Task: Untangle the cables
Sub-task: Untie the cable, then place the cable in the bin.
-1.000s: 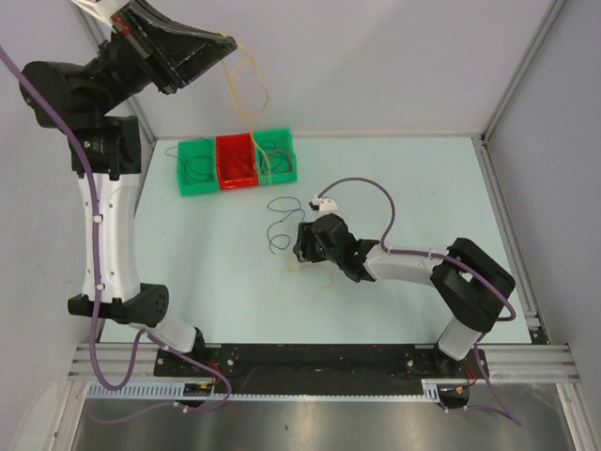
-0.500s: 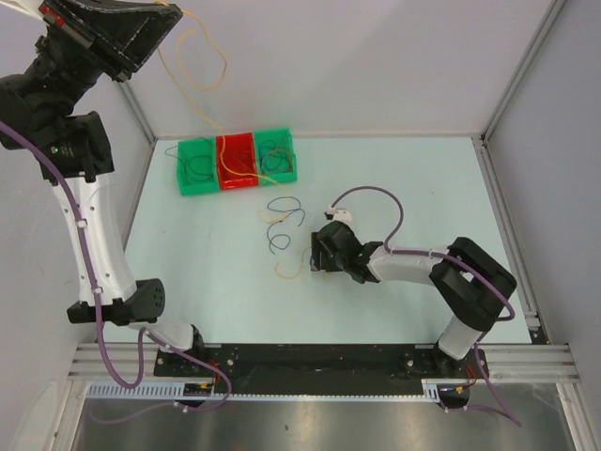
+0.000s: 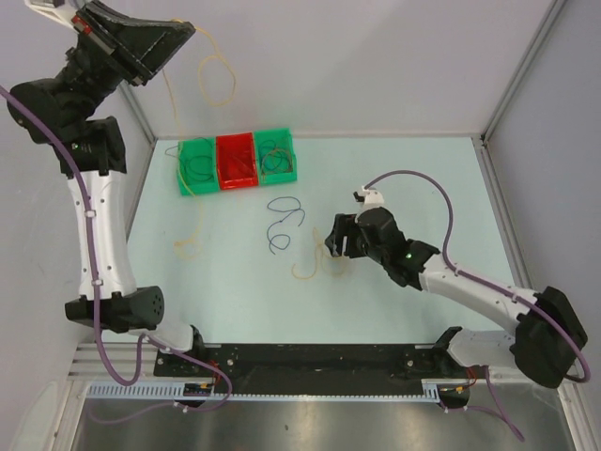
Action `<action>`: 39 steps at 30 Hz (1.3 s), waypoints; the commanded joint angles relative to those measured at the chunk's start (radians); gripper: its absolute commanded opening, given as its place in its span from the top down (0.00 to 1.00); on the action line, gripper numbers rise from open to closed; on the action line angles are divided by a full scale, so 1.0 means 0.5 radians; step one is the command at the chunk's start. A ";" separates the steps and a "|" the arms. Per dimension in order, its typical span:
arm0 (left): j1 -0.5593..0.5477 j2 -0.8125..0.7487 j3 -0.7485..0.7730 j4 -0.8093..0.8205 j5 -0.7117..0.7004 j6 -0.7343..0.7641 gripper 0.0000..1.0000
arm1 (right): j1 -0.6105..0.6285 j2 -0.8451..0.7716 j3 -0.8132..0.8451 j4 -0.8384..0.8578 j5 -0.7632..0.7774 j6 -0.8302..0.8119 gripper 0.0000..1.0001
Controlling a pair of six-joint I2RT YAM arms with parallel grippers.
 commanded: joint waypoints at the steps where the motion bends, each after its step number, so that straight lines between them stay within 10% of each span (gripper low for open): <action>1: 0.013 -0.119 -0.123 0.037 0.071 0.023 1.00 | 0.020 -0.165 0.070 0.117 -0.103 -0.131 0.27; 21: 0.013 0.488 0.456 -0.221 -0.134 0.210 1.00 | 0.217 -0.187 -0.500 0.448 0.557 0.017 0.31; 39: 0.191 0.482 0.552 -0.346 -0.420 0.658 1.00 | -0.256 -0.202 -0.773 0.912 -0.200 0.087 0.32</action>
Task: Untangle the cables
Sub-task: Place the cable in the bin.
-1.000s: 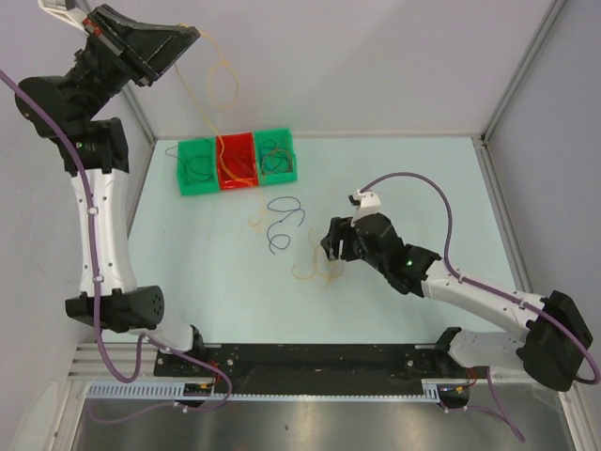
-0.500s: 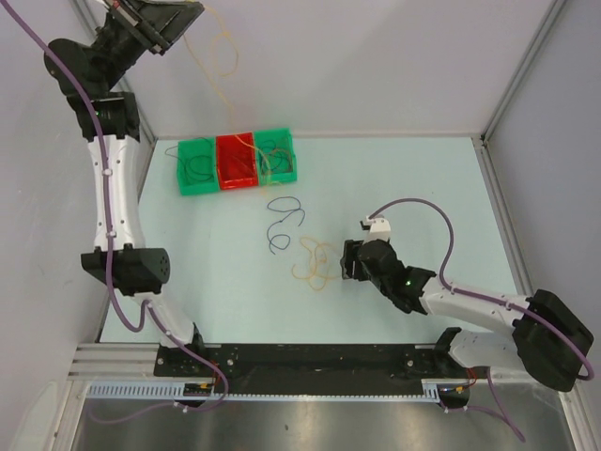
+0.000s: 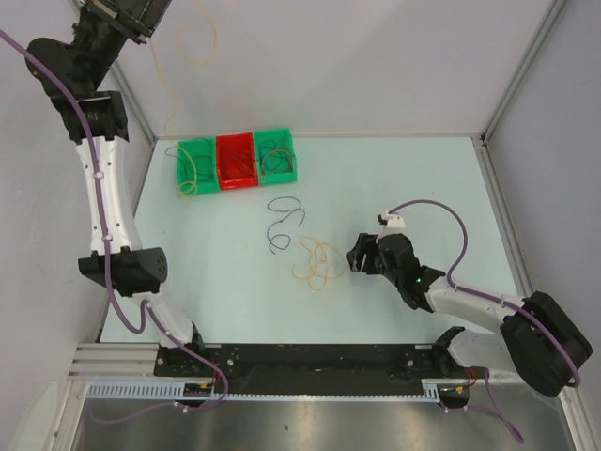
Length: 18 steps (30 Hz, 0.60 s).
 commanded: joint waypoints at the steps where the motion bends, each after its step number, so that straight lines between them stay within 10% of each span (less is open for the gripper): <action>1: 0.115 -0.078 0.063 -0.074 -0.122 0.194 1.00 | -0.113 -0.039 -0.046 0.202 -0.229 0.080 0.32; 18: 0.201 0.020 0.137 -0.099 -0.463 0.544 1.00 | -0.245 0.029 -0.067 0.279 -0.469 0.126 0.32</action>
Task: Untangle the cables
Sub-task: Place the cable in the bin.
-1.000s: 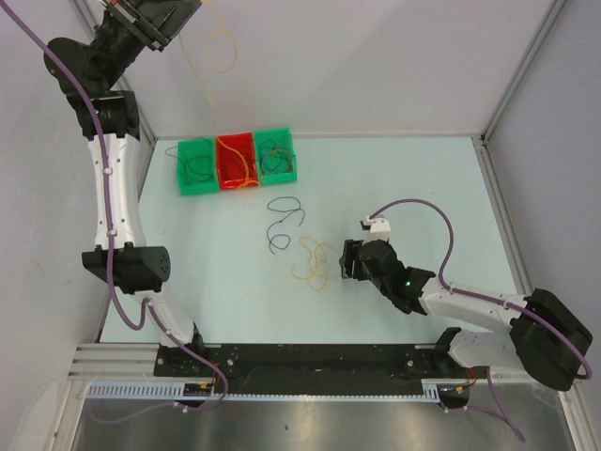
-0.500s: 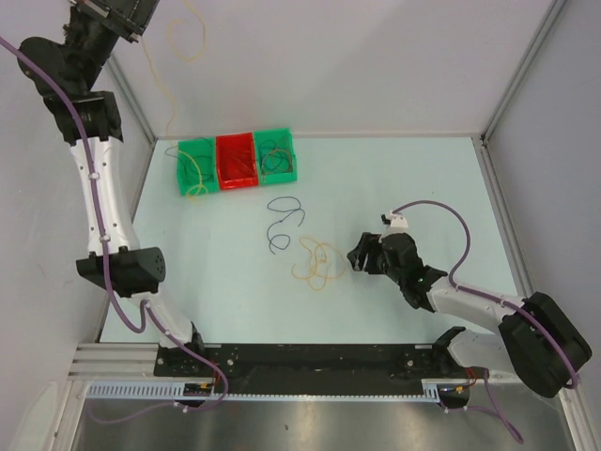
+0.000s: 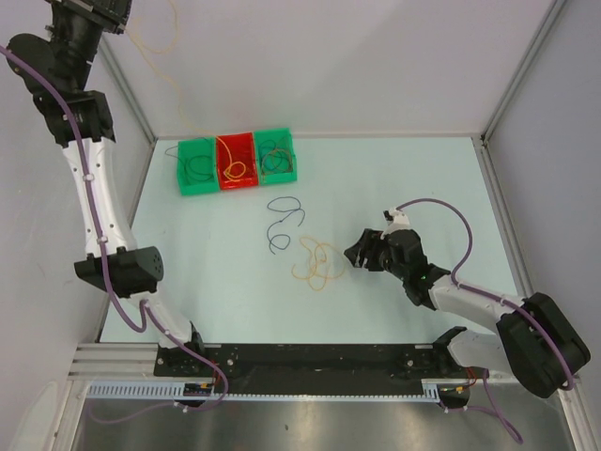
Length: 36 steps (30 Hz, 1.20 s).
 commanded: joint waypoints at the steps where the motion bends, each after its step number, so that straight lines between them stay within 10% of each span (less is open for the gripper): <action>1: 0.033 0.030 0.094 0.144 -0.136 0.069 1.00 | -0.022 0.025 -0.011 0.098 -0.066 0.029 0.32; 36: -0.025 0.468 0.177 0.522 -0.430 0.177 1.00 | -0.114 0.080 -0.041 0.202 -0.210 0.085 0.34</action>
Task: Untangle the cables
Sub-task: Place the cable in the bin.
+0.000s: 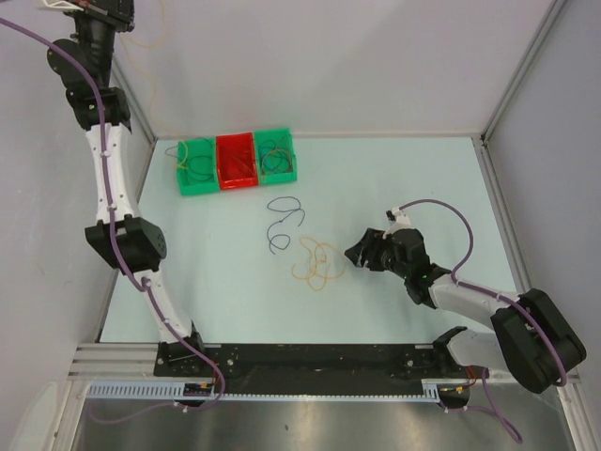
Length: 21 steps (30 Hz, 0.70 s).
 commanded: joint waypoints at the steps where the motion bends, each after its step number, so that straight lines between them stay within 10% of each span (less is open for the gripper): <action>1: -0.038 0.017 0.143 0.160 -0.008 -0.035 1.00 | -0.013 0.018 -0.005 0.098 -0.022 0.017 0.34; 21: -0.170 -0.235 0.124 0.081 -0.048 0.226 1.00 | -0.028 0.018 -0.014 0.119 -0.068 0.011 0.34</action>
